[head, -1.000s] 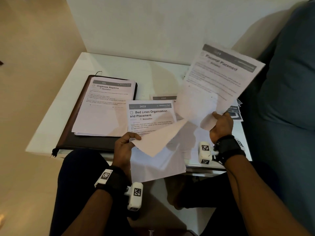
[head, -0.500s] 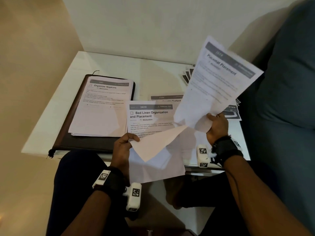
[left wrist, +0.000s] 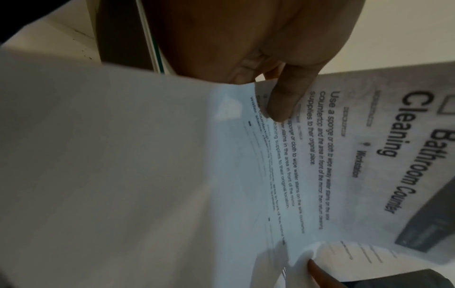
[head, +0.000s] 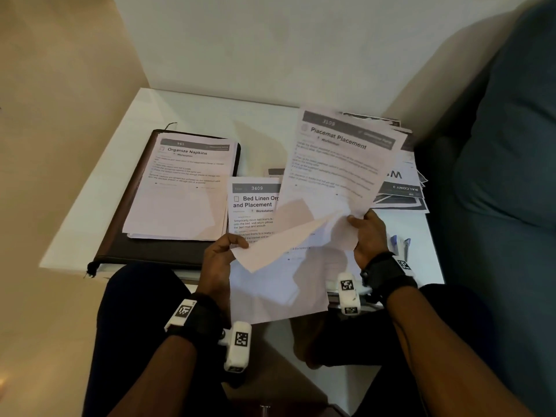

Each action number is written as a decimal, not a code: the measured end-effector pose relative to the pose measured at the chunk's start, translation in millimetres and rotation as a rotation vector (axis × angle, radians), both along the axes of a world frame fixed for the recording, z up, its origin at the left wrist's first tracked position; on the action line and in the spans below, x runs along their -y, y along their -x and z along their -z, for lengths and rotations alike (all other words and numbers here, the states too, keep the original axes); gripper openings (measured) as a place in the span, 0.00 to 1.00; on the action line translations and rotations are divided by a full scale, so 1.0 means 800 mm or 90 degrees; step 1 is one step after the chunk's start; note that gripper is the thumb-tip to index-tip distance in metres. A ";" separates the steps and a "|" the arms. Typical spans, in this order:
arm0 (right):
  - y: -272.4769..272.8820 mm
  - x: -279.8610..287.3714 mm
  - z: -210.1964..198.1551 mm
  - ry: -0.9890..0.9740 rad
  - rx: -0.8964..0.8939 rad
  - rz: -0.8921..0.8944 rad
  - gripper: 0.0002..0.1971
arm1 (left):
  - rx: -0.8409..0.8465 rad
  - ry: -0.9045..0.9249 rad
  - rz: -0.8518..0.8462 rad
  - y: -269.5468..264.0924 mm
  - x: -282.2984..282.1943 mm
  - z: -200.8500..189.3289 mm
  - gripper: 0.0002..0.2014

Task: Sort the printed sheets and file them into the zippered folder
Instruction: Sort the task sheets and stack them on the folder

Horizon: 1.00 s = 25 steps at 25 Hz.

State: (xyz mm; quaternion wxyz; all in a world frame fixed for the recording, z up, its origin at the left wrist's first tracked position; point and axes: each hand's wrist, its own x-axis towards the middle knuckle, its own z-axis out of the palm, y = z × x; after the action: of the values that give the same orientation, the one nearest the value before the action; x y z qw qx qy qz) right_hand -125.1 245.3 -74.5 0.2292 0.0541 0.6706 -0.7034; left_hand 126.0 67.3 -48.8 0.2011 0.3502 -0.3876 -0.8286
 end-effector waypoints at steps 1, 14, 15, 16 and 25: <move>-0.009 -0.001 0.000 -0.018 0.003 -0.044 0.18 | -0.009 -0.022 -0.011 -0.001 0.000 -0.002 0.14; -0.069 0.014 -0.040 -0.281 0.076 -0.422 0.11 | 0.080 0.136 -0.074 -0.003 0.012 0.027 0.26; -0.063 0.015 -0.041 -0.292 0.075 -0.400 0.09 | 0.085 0.146 -0.072 -0.004 0.011 0.028 0.29; -0.055 0.015 -0.041 -0.301 0.058 -0.352 0.07 | 0.089 0.152 -0.071 -0.005 0.012 0.031 0.31; 0.001 0.020 -0.006 -0.765 -0.232 -0.348 0.48 | 0.128 0.188 -0.086 -0.003 0.014 0.047 0.30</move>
State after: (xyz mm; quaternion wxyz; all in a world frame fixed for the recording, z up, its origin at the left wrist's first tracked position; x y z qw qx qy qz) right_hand -126.3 229.1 -69.4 0.2121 -0.1183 0.9621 -0.1241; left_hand 128.4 56.4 -86.1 0.2659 0.4233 -0.4986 -0.7082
